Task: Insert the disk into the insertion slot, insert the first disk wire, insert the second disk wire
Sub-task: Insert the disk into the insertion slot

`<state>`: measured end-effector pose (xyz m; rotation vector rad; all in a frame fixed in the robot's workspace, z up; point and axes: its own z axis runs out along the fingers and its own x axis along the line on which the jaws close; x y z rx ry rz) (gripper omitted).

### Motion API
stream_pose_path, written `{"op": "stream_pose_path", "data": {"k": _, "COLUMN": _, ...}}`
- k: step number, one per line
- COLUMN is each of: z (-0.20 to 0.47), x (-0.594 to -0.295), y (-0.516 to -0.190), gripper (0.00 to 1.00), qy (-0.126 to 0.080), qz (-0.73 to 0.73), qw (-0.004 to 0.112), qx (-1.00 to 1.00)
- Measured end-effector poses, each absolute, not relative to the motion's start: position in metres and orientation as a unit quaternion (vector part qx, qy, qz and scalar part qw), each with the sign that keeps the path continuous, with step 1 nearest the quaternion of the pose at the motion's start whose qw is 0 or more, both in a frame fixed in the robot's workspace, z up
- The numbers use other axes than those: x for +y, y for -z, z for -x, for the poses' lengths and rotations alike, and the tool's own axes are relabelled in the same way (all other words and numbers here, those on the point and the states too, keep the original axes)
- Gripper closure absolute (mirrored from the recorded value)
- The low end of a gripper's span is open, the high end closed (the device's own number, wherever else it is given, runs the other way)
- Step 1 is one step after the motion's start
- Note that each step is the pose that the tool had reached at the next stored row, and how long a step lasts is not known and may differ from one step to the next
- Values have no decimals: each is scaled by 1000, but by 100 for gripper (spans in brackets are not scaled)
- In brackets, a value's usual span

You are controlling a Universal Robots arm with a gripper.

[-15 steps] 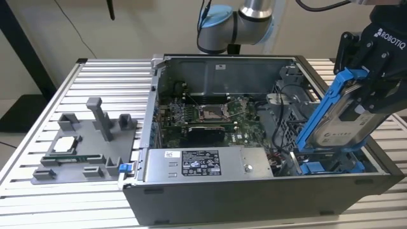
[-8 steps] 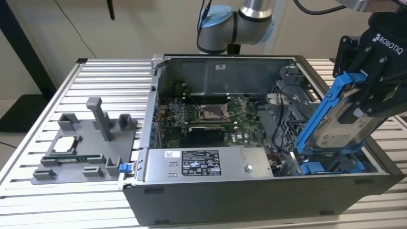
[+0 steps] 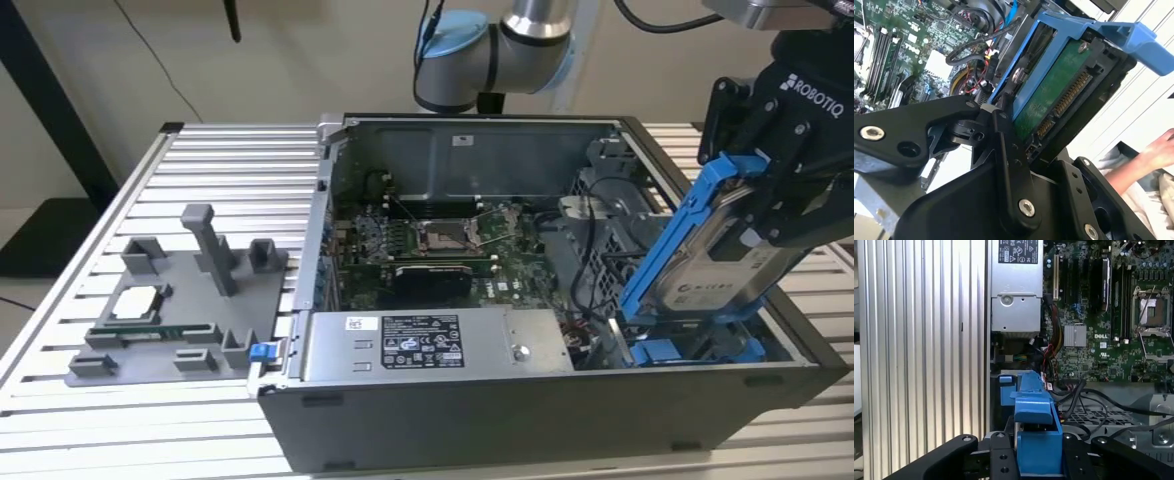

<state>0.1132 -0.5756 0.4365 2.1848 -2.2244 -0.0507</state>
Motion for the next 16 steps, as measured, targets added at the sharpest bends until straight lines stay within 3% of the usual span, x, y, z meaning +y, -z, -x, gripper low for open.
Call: {"op": "stream_pose_path", "data": {"k": 16, "z": -118, "x": -576, "y": -422, "gripper": 100, "qy": 16, "qz": -701, "qw": 12, "qx": -713}}
